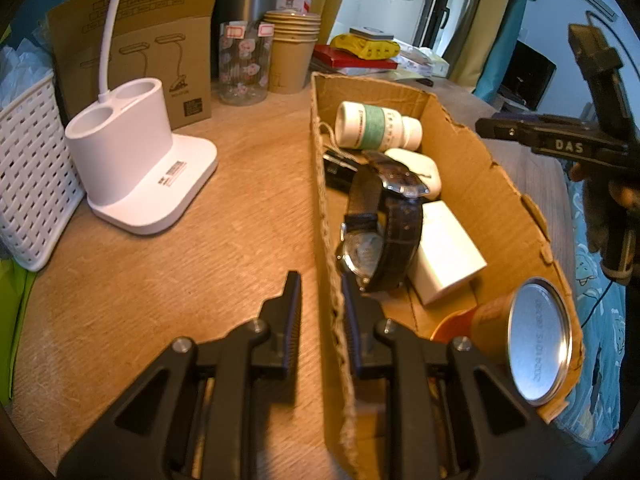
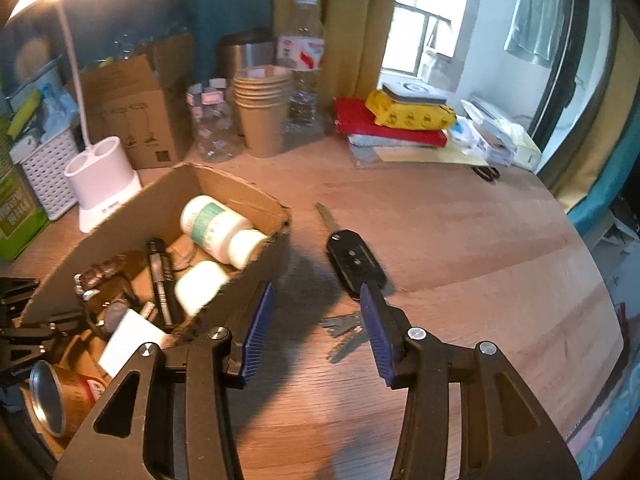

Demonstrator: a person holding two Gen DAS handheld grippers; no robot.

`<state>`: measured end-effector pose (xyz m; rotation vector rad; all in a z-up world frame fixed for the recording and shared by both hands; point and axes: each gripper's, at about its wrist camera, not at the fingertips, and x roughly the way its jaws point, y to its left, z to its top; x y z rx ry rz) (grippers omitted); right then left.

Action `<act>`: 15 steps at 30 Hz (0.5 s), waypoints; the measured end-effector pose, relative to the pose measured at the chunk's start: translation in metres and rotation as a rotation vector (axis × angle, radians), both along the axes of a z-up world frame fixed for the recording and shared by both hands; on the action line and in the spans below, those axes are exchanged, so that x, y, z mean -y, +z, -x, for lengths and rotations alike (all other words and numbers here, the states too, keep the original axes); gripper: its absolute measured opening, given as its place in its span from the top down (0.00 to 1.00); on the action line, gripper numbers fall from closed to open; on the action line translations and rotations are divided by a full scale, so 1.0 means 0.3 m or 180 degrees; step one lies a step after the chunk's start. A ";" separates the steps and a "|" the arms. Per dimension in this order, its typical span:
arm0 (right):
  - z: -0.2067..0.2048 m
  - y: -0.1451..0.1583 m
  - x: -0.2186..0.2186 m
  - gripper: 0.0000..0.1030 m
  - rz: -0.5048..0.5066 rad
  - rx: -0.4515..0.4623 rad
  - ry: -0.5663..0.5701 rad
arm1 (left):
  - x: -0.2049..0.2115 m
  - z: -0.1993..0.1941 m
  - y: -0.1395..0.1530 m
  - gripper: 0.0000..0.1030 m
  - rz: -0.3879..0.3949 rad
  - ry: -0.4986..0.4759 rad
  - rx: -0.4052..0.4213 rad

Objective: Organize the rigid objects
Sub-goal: 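Move the right tool to the black car key on the desk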

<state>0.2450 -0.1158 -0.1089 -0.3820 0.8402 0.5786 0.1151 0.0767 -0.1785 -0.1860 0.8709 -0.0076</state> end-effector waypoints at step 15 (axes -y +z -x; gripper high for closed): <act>-0.124 -0.084 0.004 0.54 0.0050 -0.0080 -0.0007 | 0.000 0.001 -0.001 0.79 0.0008 -0.0003 -0.0001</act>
